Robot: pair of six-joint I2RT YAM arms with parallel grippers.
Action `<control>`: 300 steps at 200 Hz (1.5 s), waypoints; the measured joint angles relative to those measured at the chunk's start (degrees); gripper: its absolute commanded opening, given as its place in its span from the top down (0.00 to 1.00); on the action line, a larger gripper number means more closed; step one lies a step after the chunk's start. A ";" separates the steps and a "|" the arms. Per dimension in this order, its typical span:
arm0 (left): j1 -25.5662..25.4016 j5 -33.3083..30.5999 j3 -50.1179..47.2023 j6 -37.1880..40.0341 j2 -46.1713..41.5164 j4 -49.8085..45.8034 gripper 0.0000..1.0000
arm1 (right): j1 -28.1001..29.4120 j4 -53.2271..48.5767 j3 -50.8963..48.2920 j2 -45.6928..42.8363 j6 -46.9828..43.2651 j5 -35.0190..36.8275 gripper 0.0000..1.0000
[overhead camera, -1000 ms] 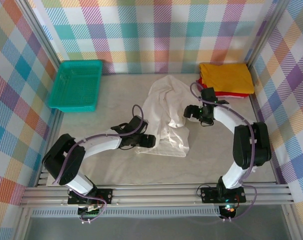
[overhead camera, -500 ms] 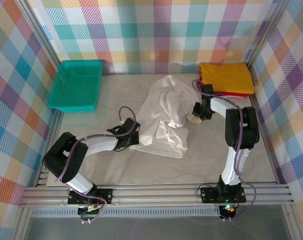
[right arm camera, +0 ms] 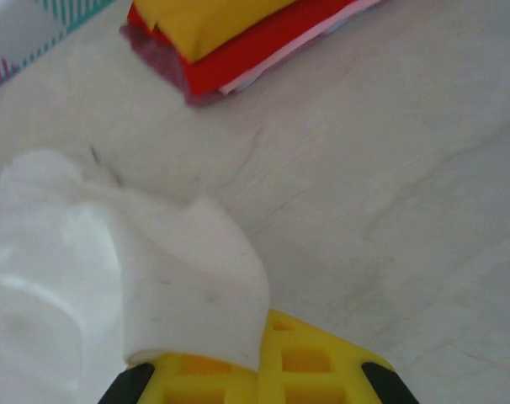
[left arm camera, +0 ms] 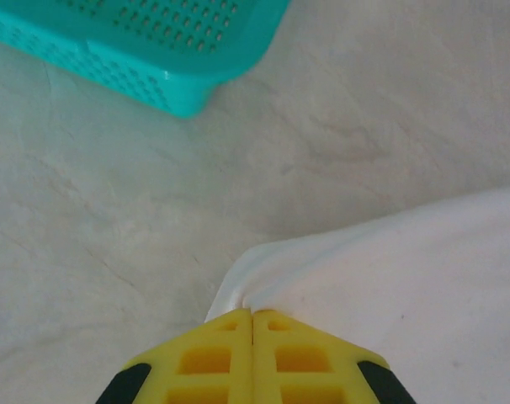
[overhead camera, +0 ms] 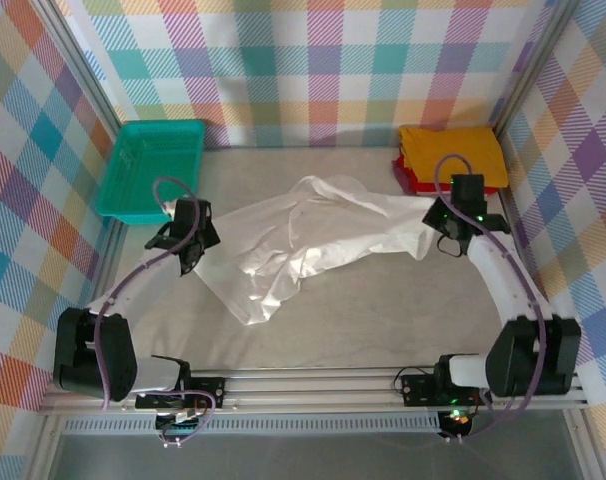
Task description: Fold and stack the t-shirts
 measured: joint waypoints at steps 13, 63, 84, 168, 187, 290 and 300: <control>0.52 -0.04 3.26 1.97 2.75 -0.96 0.50 | -0.13 -0.68 -0.04 -1.07 -0.02 0.11 1.00; -2.62 0.92 2.75 2.60 -0.20 -7.41 0.35 | -0.11 -1.81 -5.14 0.31 -0.07 -2.49 1.00; -8.15 3.91 -2.16 0.11 -9.94 -11.08 0.32 | -0.11 -2.19 -7.13 0.31 -0.24 -3.41 1.00; -21.46 15.17 -16.41 -9.60 -2.64 -5.53 0.47 | 0.37 1.49 -5.95 5.25 -0.02 -7.82 1.00; -21.81 15.34 -16.41 -10.01 -2.60 -2.84 0.85 | 0.37 1.86 -5.95 5.05 -0.02 -7.80 1.00; -18.97 2.73 -5.64 -7.30 -31.82 -16.65 1.00 | 0.55 -0.90 -4.22 -12.41 -2.56 -4.66 1.00; -18.12 1.88 -2.34 -6.21 -33.77 -18.95 1.00 | 0.66 -1.11 -3.34 -16.76 -3.28 -4.55 1.00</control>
